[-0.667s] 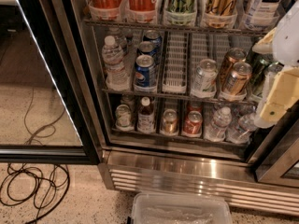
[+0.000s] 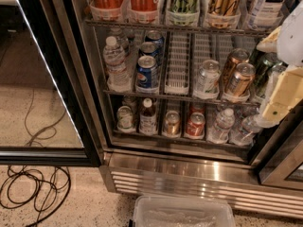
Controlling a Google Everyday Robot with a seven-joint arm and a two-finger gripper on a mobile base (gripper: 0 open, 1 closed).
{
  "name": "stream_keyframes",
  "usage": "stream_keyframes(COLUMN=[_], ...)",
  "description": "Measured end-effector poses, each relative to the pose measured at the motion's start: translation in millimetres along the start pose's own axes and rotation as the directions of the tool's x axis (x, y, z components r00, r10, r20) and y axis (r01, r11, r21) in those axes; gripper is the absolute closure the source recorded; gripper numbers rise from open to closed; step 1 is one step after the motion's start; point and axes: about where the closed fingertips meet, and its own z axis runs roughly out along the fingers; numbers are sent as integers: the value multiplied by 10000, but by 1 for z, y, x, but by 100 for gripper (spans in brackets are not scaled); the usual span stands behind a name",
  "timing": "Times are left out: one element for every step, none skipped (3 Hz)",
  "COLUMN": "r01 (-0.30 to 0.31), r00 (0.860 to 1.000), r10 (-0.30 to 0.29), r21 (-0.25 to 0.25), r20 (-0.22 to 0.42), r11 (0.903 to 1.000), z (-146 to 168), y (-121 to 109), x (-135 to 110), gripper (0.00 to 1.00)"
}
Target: Pick blue plastic bottle from top shelf of fridge
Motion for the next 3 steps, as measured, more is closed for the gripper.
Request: stream_keyframes(r01=[-382, -1000, -1587], r00=[9981, 9887, 9717], r10=[351, 809, 1070], r21=[594, 1530, 2464], r20=[513, 1264, 2107], r11=[9975, 9832, 9561], z=[-1, -3, -6], y=[-12, -28, -45], x=[2, 6, 3], gripper=[0, 0, 0])
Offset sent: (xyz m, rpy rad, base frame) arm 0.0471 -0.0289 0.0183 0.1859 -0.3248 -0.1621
